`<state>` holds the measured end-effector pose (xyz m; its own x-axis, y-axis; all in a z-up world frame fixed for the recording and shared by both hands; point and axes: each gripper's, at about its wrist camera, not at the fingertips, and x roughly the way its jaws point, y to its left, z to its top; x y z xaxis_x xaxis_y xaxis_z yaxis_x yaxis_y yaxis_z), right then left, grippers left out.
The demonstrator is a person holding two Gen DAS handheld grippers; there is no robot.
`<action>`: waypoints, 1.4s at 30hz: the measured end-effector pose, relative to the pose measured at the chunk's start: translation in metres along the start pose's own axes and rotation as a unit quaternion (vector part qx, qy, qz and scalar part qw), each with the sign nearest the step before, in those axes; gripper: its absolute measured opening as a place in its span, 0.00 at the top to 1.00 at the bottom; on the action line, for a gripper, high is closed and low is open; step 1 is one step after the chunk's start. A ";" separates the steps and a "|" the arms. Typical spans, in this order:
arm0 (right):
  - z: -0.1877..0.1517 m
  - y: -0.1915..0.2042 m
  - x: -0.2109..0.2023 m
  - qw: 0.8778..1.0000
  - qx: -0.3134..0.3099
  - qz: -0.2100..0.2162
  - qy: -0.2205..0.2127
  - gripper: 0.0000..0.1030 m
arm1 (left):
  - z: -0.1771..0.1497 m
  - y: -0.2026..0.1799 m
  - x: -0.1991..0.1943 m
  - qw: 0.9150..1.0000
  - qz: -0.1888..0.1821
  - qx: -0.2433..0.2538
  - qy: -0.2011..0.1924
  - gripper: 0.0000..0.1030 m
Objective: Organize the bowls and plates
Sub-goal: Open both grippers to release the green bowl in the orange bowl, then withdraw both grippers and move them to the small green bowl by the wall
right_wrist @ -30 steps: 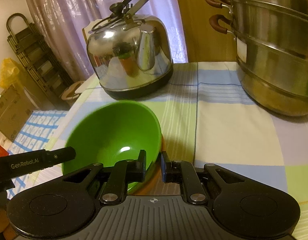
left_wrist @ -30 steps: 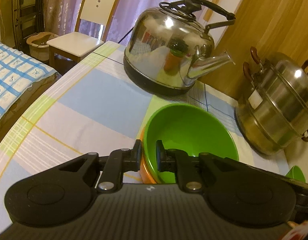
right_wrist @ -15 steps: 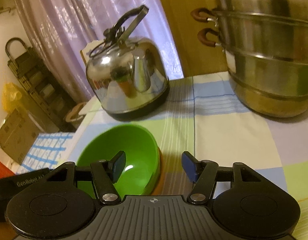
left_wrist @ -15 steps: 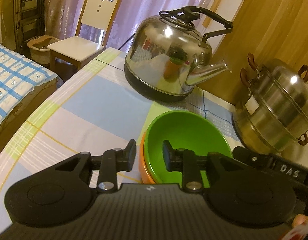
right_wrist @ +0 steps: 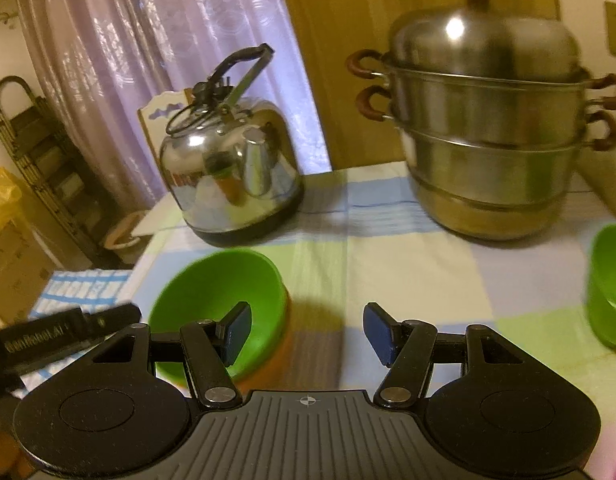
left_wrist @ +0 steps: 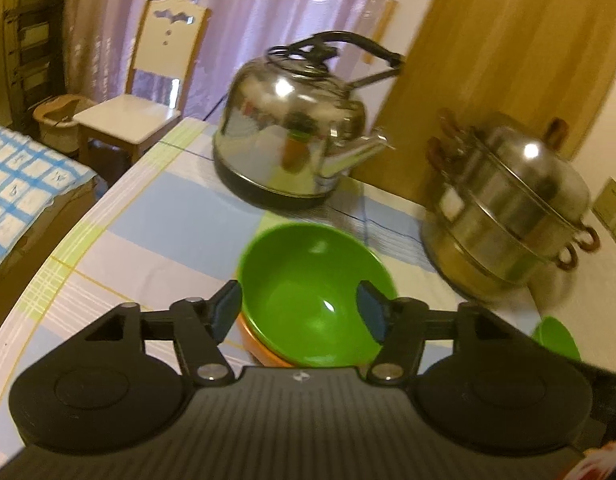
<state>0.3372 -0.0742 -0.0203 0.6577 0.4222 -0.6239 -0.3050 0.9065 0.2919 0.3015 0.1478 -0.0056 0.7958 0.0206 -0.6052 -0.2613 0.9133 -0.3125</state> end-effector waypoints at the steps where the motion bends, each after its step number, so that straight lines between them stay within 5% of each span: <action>1: -0.006 -0.003 -0.008 1.000 0.007 -0.003 0.003 0.38 | -0.003 -0.006 -0.004 1.000 -0.007 0.008 0.003 0.41; 23: -0.104 -0.064 -0.203 0.992 0.081 -0.095 -0.015 0.32 | -0.113 -0.105 -0.144 0.993 -0.092 0.069 0.039 0.30; 42: -0.131 -0.089 -0.250 0.987 0.115 -0.113 -0.022 0.31 | -0.142 -0.143 -0.171 0.986 -0.110 0.112 0.050 0.30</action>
<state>0.1100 -0.2603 0.0150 0.7218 0.2049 -0.6611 0.0133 0.9509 0.3092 0.1251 -0.0439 0.0382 0.7590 -0.2178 -0.6136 0.0471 0.9583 -0.2820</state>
